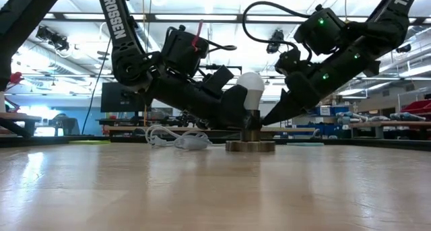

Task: Screw lightbulb
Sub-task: Remove the light bulb from the lamp

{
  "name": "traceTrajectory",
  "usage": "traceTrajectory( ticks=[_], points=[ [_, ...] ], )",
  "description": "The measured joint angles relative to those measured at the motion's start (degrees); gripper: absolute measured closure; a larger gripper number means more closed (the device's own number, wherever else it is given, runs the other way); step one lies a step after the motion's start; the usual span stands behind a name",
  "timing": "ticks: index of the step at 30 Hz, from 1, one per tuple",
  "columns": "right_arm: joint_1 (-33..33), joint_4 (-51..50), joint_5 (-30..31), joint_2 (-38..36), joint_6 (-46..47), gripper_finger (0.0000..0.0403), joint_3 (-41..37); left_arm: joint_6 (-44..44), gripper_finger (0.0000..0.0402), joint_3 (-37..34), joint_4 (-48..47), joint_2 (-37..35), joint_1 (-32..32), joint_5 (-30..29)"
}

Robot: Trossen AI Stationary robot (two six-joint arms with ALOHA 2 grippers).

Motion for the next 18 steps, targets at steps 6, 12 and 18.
traceTrajectory(
  ticks=[6,12,18],
  points=[
    [0.11,-0.05,-0.42,-0.8,-0.02,0.0398,0.0,3.47,0.0238,0.0,-0.07,0.0,-0.94,-0.68],
    [0.13,-3.72,-1.09,-5.64,-0.09,0.0398,0.0,5.91,0.0239,0.04,-1.58,-0.68,-1.49,0.96],
    [0.12,-10.91,-1.07,-13.99,-0.14,0.0396,0.0,9.7,0.0239,-0.02,-12.48,-6.71,-1.59,1.44]
  ],
)
